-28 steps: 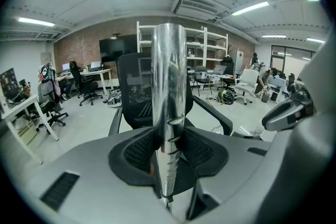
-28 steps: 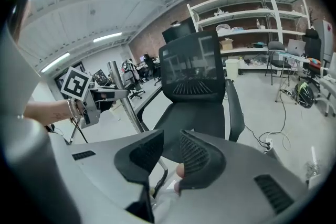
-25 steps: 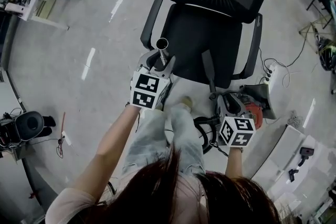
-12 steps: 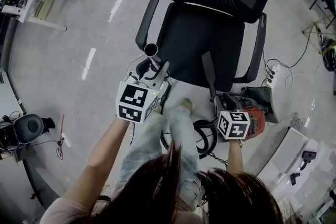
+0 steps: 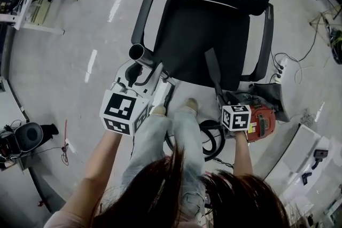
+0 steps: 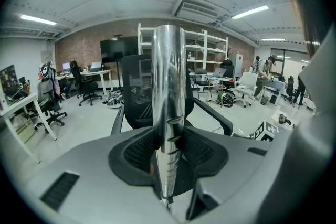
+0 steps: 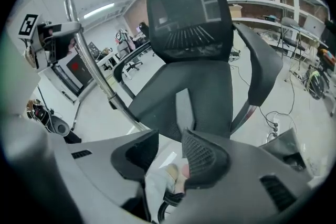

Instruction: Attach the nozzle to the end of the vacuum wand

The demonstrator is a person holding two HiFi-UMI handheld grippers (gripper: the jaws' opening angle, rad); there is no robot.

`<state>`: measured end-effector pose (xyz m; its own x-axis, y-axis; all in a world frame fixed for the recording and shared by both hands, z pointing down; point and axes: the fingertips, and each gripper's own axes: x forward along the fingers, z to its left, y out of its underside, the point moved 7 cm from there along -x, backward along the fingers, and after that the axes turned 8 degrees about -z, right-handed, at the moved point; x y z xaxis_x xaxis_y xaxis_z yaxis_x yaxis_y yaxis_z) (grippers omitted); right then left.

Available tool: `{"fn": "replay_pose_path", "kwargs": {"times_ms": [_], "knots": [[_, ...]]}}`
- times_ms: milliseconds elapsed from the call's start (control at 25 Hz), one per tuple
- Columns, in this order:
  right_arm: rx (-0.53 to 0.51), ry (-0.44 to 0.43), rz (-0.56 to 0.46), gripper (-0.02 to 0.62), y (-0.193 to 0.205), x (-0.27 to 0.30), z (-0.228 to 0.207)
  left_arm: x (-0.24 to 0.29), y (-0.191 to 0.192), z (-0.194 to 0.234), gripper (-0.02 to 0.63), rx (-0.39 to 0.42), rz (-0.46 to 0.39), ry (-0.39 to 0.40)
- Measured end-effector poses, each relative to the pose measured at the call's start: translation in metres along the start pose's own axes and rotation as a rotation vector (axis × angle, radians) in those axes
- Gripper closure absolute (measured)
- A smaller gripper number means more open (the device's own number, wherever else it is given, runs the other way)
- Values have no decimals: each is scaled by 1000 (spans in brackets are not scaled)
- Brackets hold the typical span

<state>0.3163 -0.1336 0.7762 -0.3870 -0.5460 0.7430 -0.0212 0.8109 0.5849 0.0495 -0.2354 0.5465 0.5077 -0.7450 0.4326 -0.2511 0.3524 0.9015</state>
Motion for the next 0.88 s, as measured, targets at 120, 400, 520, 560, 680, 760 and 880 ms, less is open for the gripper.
{"fn": "replay_pose_path", "kwargs": {"times_ms": [120, 400, 520, 560, 680, 760, 880], "knots": [[13, 12, 12, 448, 7, 12, -12, 1, 1, 0, 448, -2, 0, -1], [-61, 14, 78, 437, 23, 46, -22, 5, 4, 1, 448, -7, -6, -4], [-47, 14, 108, 426, 28, 61, -27, 6, 4, 2, 448, -9, -9, -1], [-41, 15, 118, 425, 30, 66, -28, 7, 4, 2, 448, -10, -9, 1], [-26, 18, 153, 422, 37, 80, -33, 8, 5, 3, 448, -10, -7, 3], [-23, 24, 177, 420, 42, 89, -36, 10, 5, 4, 448, -15, -12, 2], [-25, 33, 203, 419, 48, 100, -40, 13, 1, 4, 448, -46, -51, -15]]}}
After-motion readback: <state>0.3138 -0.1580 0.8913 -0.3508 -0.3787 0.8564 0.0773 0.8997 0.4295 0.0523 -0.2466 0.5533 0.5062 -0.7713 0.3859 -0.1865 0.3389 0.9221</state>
